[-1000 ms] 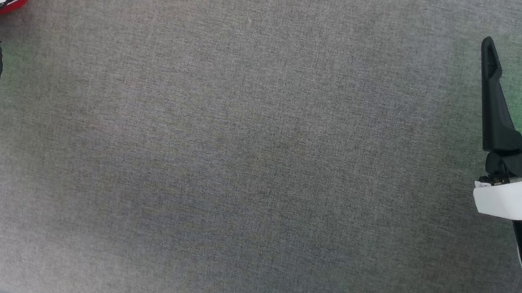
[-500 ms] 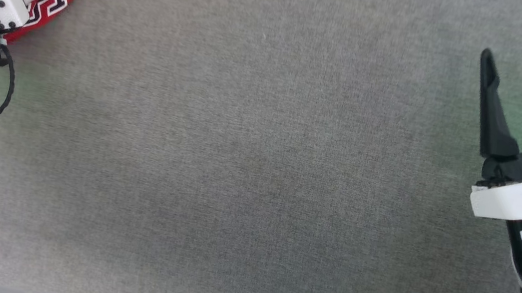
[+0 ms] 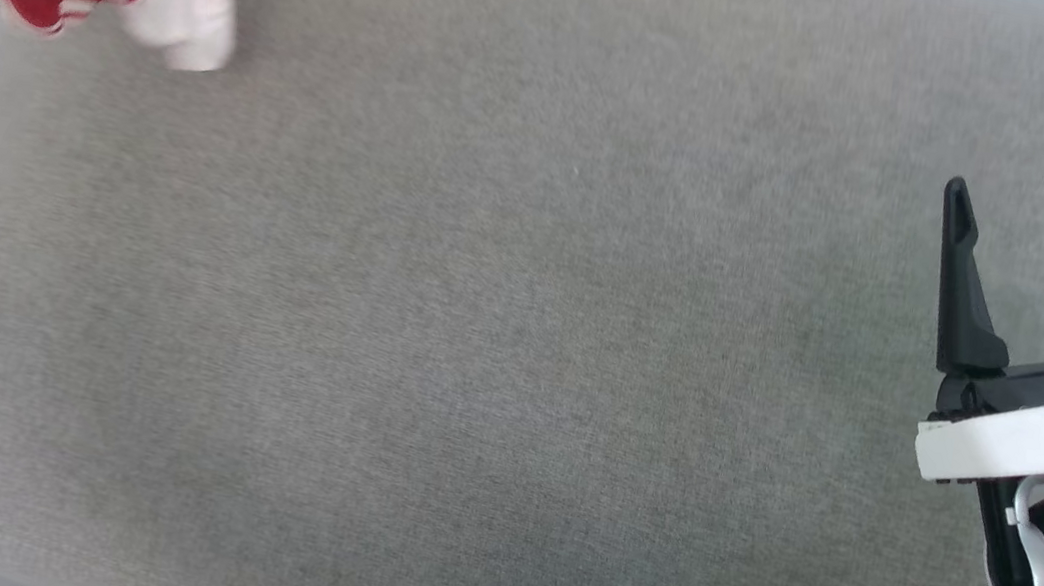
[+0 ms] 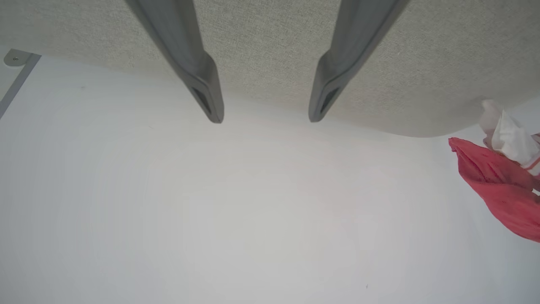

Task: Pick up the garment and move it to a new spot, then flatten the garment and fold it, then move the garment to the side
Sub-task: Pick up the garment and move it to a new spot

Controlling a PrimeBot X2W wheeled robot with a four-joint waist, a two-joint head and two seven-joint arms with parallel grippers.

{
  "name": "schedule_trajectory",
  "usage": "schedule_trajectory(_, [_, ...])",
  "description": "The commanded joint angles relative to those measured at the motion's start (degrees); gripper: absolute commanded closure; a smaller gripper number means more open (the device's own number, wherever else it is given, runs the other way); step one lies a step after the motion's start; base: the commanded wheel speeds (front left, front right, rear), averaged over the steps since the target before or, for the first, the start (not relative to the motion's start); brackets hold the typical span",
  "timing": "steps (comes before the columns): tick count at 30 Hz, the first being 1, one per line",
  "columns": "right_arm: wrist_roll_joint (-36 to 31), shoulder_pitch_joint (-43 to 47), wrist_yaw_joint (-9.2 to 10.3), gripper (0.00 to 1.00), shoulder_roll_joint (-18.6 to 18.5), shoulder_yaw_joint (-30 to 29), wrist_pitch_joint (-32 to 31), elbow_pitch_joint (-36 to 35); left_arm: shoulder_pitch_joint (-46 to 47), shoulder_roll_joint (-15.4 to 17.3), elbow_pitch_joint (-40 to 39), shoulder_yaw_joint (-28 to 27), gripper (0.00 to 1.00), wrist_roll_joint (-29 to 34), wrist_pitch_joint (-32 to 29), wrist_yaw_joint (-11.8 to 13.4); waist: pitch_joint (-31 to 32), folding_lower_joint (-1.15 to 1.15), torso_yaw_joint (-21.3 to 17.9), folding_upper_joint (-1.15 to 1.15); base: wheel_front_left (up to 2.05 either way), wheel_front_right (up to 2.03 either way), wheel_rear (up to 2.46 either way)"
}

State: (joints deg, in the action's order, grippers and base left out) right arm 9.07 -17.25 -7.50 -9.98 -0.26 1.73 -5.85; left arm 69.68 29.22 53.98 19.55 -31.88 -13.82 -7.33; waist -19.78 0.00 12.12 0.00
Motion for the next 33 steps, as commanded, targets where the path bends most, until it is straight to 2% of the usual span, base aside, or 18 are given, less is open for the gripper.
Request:
schedule_trajectory(1, [0.3,1.0,0.02,0.00,0.5,-0.6,0.7,0.2,-1.0,1.0,-2.8,1.4,1.00,-0.4,0.1,-0.2,3.7,0.00,1.1,0.00,0.00,0.00,0.00])
schedule_trajectory(9, [0.2,3.5,0.02,0.00,2.2,-2.5,1.7,0.3,-3.2,4.3,-14.9,4.9,1.00,-2.2,-4.2,-0.1,8.1,0.00,0.9,0.00,0.00,0.00,0.00])
schedule_trajectory(14, [0.3,5.0,0.02,0.00,3.3,-3.8,2.2,0.3,-6.5,6.3,-24.9,5.6,1.00,-3.3,-9.1,0.2,10.5,0.00,-1.1,0.00,0.00,0.00,0.00])
schedule_trajectory(19, [-0.1,6.6,0.02,0.00,4.2,-5.2,2.8,0.4,-10.8,8.5,-36.4,6.7,1.00,-3.9,-14.8,1.9,12.0,0.00,-4.6,0.00,0.00,0.00,0.00])
schedule_trajectory(25, [-0.3,8.4,0.02,0.00,5.2,-7.6,3.1,0.0,-15.3,9.1,-49.0,8.6,1.00,-5.4,-20.7,4.1,12.3,0.00,-10.3,0.00,0.00,0.00,0.00])
schedule_trajectory(33, [0.2,9.9,0.02,0.00,6.5,-9.2,4.1,0.6,-18.7,6.4,-59.3,12.7,1.00,-6.6,-25.6,5.6,11.2,0.00,-18.3,0.00,0.00,0.00,0.00])
